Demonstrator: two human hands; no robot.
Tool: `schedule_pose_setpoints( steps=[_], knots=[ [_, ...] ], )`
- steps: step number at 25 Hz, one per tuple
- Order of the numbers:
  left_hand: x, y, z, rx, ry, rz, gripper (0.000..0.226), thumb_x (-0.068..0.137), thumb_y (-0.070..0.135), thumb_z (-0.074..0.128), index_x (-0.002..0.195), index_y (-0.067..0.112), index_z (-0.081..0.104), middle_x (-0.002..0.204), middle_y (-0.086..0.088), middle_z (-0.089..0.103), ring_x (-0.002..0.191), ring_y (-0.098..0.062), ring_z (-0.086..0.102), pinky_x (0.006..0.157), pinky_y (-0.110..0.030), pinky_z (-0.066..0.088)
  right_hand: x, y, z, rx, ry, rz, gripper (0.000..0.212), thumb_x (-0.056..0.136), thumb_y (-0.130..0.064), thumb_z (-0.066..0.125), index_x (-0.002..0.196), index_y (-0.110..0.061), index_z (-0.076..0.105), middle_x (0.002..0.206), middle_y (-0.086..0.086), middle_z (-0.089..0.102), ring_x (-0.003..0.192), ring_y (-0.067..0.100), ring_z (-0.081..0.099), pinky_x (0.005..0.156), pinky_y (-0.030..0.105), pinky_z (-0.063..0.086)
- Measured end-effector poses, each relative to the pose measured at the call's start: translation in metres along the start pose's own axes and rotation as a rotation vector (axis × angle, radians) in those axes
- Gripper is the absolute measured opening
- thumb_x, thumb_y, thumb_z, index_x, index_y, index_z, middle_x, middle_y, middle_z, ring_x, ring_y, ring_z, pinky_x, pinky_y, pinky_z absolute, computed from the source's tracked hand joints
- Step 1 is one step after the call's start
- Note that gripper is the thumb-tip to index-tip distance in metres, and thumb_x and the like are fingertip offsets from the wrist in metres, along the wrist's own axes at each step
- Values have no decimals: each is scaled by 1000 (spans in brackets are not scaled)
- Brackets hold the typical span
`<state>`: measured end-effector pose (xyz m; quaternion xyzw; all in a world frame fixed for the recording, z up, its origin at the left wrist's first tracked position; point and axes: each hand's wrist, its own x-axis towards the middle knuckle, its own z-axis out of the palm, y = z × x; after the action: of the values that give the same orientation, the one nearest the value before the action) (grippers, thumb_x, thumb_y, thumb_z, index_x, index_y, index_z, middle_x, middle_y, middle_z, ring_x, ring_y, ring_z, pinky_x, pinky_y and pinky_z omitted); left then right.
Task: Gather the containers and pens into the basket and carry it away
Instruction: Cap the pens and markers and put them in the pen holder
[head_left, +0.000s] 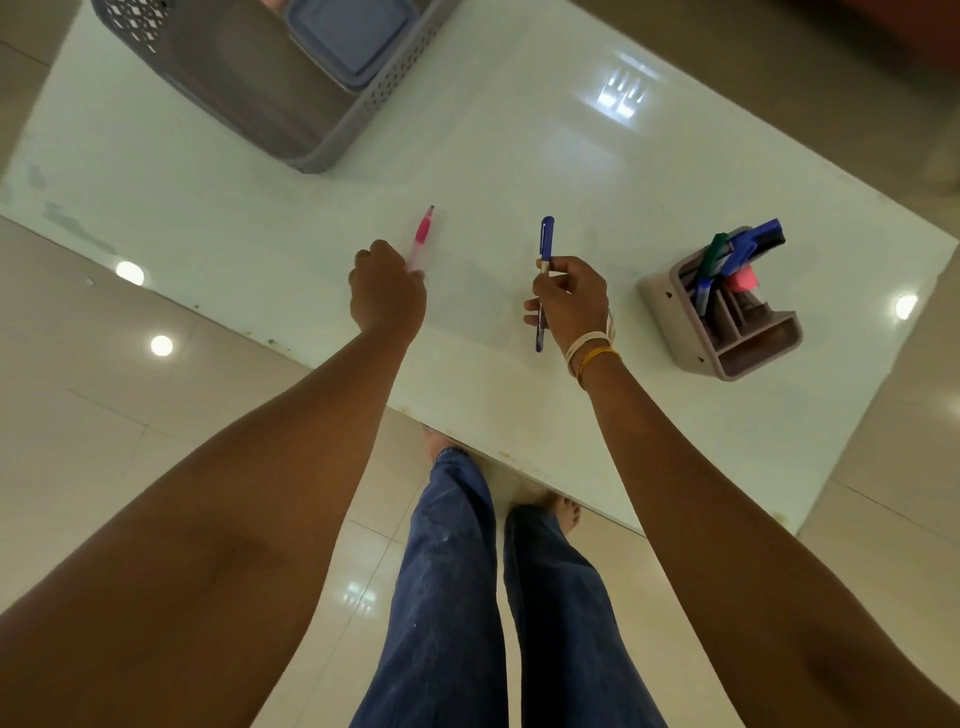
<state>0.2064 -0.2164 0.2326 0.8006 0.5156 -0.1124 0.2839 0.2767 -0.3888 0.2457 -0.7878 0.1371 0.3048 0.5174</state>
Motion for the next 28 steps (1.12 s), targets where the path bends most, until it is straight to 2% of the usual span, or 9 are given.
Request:
schedule_pose_setpoints(
  steps=[2, 5, 8, 11, 14, 17, 20, 24, 28],
  knots=[
    [1, 2, 5, -24, -38, 8, 25, 86, 26, 68, 103, 8, 68, 104, -7, 71, 100, -25, 67, 80, -33, 53, 1, 4, -10, -8, 1, -8, 21, 89, -7, 54, 108, -8, 64, 90, 14, 61, 62, 18, 66, 61, 32, 61],
    [-20, 25, 16, -302, -206, 161, 15, 77, 24, 76, 86, 12, 74, 82, -3, 72, 85, -24, 71, 77, -28, 55, 0, 1, -18, 47, 23, -13, 17, 92, -8, 50, 104, -8, 63, 76, 7, 56, 58, 15, 54, 54, 29, 53],
    [-58, 66, 26, -633, -498, 256, 11, 84, 14, 72, 93, 7, 72, 82, -15, 71, 72, -29, 69, 68, -41, 62, -2, -15, -29, 206, 70, 12, 22, 94, -5, 40, 90, -12, 60, 65, 3, 46, 54, 12, 41, 48, 23, 40],
    [-92, 99, 34, -744, -558, 226, 15, 90, 12, 65, 102, 5, 71, 85, -10, 70, 73, -20, 68, 68, -32, 61, -7, -28, -56, 330, 96, -26, 23, 94, -7, 46, 78, -17, 57, 61, 1, 44, 51, 11, 40, 49, 22, 40],
    [-113, 114, 44, -742, -624, 271, 18, 91, 13, 64, 105, 5, 72, 85, -9, 70, 70, -18, 68, 67, -30, 60, -14, -26, -95, 296, 107, -152, 24, 93, -12, 57, 70, -14, 54, 59, 1, 46, 50, 10, 43, 51, 21, 44],
    [-138, 133, 53, -668, -675, 337, 19, 90, 14, 66, 104, 4, 73, 84, -8, 71, 67, -15, 69, 64, -27, 58, -23, -16, -137, 240, 83, -241, 18, 95, -13, 56, 80, -16, 64, 73, 4, 59, 69, 14, 58, 67, 23, 55],
    [-160, 148, 64, -690, -670, 262, 23, 89, 22, 67, 94, 1, 73, 75, -5, 69, 62, -15, 65, 57, -26, 54, -31, -8, -181, 323, 79, -289, 17, 97, -13, 53, 90, -10, 69, 74, 3, 59, 71, 15, 57, 74, 30, 54],
    [-177, 153, 87, -528, -495, 131, 22, 91, 28, 61, 88, 7, 66, 71, -2, 65, 56, -14, 64, 51, -25, 53, -28, -8, -224, 419, 232, -350, 22, 100, -8, 42, 91, -16, 60, 86, 3, 62, 82, 11, 61, 76, 23, 52],
    [-190, 150, 103, -459, -537, 82, 26, 92, 37, 59, 92, 12, 55, 85, -5, 69, 64, -20, 71, 61, -32, 61, -14, -13, -221, 417, 216, -373, 22, 100, -3, 33, 98, -17, 50, 77, 6, 58, 82, 20, 61, 90, 31, 55]
  ],
)
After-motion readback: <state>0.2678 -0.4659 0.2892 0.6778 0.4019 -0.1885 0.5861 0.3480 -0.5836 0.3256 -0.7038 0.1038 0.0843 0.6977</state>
